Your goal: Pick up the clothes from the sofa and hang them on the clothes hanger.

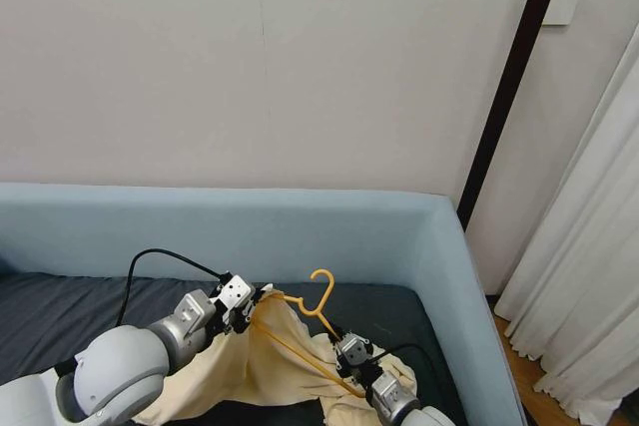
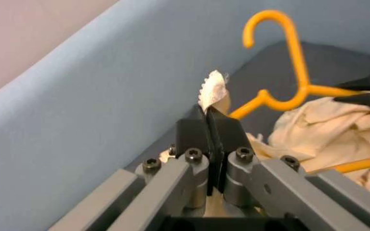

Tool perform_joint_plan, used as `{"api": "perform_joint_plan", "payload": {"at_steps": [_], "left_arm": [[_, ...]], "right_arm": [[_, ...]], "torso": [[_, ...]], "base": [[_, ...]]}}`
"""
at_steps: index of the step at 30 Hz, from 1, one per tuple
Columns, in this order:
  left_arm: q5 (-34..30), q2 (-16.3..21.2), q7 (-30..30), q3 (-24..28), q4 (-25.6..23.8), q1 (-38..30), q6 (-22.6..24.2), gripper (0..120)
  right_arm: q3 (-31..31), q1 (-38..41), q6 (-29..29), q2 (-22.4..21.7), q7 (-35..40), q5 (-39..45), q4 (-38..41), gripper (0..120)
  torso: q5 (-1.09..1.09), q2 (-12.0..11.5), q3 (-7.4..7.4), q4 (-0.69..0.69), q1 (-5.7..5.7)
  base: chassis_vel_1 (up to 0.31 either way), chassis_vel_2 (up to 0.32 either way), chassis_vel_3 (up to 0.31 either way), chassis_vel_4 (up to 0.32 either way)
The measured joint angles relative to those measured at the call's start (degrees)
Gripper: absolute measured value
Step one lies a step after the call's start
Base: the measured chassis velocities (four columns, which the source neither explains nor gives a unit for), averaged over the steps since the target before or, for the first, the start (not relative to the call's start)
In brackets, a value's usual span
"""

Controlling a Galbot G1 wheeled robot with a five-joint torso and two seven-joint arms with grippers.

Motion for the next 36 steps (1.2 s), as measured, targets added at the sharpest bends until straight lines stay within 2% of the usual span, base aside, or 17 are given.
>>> {"api": "perform_joint_plan", "payload": {"at_steps": [8, 12, 17, 22, 24, 26, 28, 30, 32, 33, 36], "left_arm": [[-0.9, 1.3, -0.7, -1.9, 3.6, -0.6, 0.1, 0], [-1.9, 2.0, -1.5, -1.8, 6.6, -4.0, 0.0, 0], [-3.3, 2.4, -2.0, -1.1, 8.0, -7.4, 0.2, 0], [-4.3, 2.8, -2.1, -0.7, 8.3, -8.9, 0.2, 0], [-5.4, 3.5, -2.0, -0.5, 6.8, -9.2, 0.2, 0], [-6.2, 4.2, -1.7, -0.4, 3.0, -7.8, 0.5, 0], [-6.3, 4.2, -1.7, 0.5, 1.3, -7.4, 0.7, 0], [-5.3, 3.1, -2.1, 3.4, 0.2, -8.4, 1.1, 0], [-4.5, 1.5, -2.7, 7.0, 1.2, -11.3, 1.3, 0], [-4.5, 1.5, -2.7, 7.0, 1.2, -11.3, 1.3, 0], [-4.1, -1.0, -4.0, 13.7, 3.7, -17.0, 1.6, 0]], "right_arm": [[1.2, -0.6, 3.0, -0.8, -0.5, -4.1, -0.4, 4], [1.7, -1.1, 3.4, -1.3, -0.7, -4.7, 0.4, 4], [1.7, -1.2, 3.9, -1.7, -1.0, -4.8, 0.7, 4], [1.4, -1.0, 4.0, -1.7, -1.1, -4.9, 0.7, 4], [0.9, -0.6, 4.0, -1.3, -1.1, -4.7, 0.6, 4], [0.5, 0.2, 3.7, 0.0, -1.1, -4.2, -0.3, 4], [0.1, 0.7, 3.2, 0.9, -0.9, -3.7, -0.8, 4], [-0.8, 2.1, 2.1, 2.2, -0.3, -2.9, -1.6, 4], [-1.6, 3.3, 1.2, 3.0, 0.3, -2.9, -2.2, 4], [-1.6, 3.3, 1.2, 3.0, 0.3, -2.9, -2.2, 4], [-2.6, 3.9, 0.8, 3.3, 0.5, -3.4, -2.5, 4]], "torso": [[-0.01, 0.0, 0.0, 0.02, 0.0], [-0.01, 0.0, 0.0, 0.02, 0.0], [0.0, 0.0, 0.0, 0.01, 0.0], [0.0, 0.0, 0.0, 0.0, 0.0], [0.0, 0.0, 0.0, 0.01, 0.0], [0.0, 0.0, 0.0, 0.02, 0.0], [-0.01, 0.0, 0.0, 0.02, -0.01], [-0.01, 0.0, 0.0, 0.03, 0.0], [0.01, 0.0, -0.01, 0.03, -0.01], [0.01, 0.0, -0.01, 0.03, -0.01], [0.0, 0.0, 0.0, 0.02, 0.0]], "base": [[0.0, 0.0, 0.0, 0.0], [0.0, 0.0, 0.0, 0.0], [0.0, 0.0, 0.0, 0.0], [0.0, 0.0, 0.0, 0.0], [0.0, 0.0, 0.0, 0.0], [0.0, 0.0, 0.0, 0.0], [0.0, 0.0, 0.0, 0.0], [0.0, 0.0, 0.0, 0.0], [0.0, 0.0, 0.0, 0.0], [0.0, 0.0, 0.0, 0.0], [0.0, 0.0, 0.0, 0.0]]}}
